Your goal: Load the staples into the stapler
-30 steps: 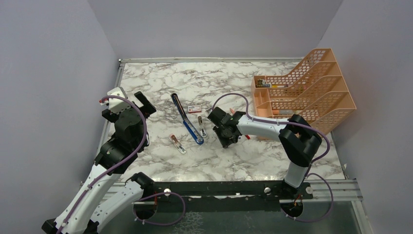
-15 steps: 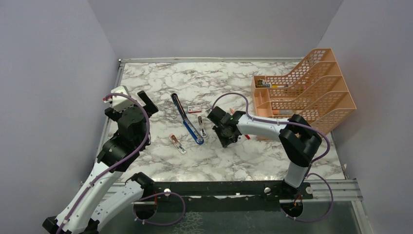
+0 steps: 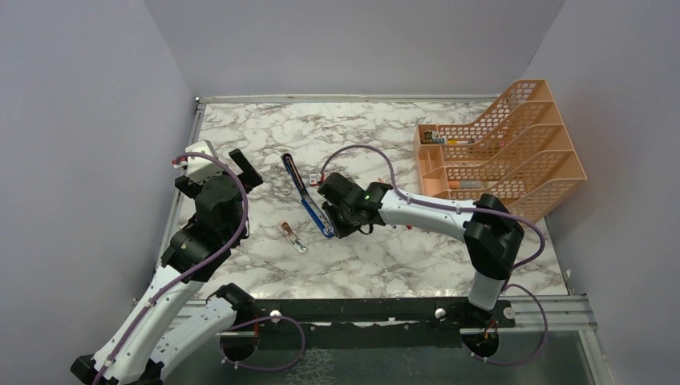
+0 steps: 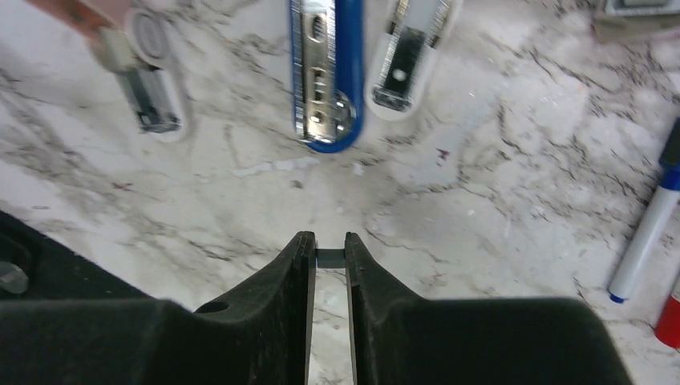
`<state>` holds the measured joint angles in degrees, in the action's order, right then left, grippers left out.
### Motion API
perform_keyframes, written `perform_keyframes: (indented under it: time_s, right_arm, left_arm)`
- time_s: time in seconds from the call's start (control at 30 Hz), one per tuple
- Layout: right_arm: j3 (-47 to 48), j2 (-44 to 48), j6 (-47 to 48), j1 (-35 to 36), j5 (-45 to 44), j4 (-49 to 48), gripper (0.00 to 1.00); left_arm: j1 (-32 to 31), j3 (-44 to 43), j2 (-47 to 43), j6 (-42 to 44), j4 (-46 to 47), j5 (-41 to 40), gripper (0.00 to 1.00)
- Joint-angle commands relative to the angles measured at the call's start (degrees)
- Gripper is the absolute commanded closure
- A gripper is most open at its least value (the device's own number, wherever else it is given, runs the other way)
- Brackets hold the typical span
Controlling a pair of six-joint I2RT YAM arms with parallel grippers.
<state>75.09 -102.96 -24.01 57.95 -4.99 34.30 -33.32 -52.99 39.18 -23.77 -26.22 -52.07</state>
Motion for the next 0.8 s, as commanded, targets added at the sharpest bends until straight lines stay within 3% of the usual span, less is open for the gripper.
perform_keyframes:
  time_s: [0.0, 0.5, 0.77]
  right_arm:
    - [4.7, -2.7, 0.6, 3.7, 0.5, -4.3, 0.75]
    - [19.9, -16.6, 6.4, 9.2, -0.8, -6.1, 0.75]
    - [23.0, -20.0, 6.9, 9.8, -2.0, -4.8, 0.75]
  left_arm:
    - [0.3, 0.4, 0.0, -0.1, 1.2, 1.1, 0.06]
    - [0.3, 0.5, -0.8, -0.1, 1.3, 0.1, 0.06]
    - [0.3, 0.6, -1.0, 0.0, 1.2, 0.1, 0.06]
